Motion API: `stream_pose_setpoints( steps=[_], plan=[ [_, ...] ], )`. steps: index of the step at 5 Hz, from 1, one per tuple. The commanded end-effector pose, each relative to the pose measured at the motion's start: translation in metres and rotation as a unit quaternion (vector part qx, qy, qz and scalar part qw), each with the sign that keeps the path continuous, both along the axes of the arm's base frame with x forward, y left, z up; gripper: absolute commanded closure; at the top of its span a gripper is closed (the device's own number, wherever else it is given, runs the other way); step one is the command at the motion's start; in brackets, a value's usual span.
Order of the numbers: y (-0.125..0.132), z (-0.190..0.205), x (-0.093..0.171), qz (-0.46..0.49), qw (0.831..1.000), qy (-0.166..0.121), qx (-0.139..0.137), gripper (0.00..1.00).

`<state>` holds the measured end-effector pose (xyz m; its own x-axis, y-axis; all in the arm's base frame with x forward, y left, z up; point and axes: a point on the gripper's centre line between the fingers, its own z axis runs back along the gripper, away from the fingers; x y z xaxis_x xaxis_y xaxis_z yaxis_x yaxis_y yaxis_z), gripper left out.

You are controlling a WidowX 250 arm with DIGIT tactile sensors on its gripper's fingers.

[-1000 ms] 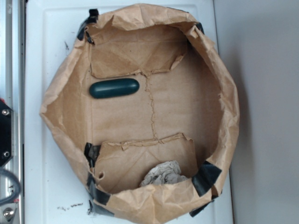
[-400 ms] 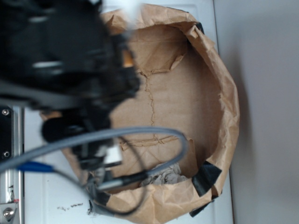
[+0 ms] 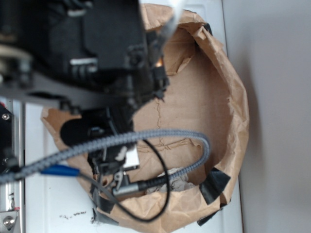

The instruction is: Grab the white paper.

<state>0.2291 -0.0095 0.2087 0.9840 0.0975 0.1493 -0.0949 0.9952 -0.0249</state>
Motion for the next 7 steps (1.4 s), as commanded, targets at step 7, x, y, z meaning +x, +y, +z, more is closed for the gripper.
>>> stream_pose_setpoints(
  steps=[7],
  plan=[
    [-0.036, -0.123, 0.063, -0.094, 0.987, -0.069, -0.115, 0.00]
  ],
)
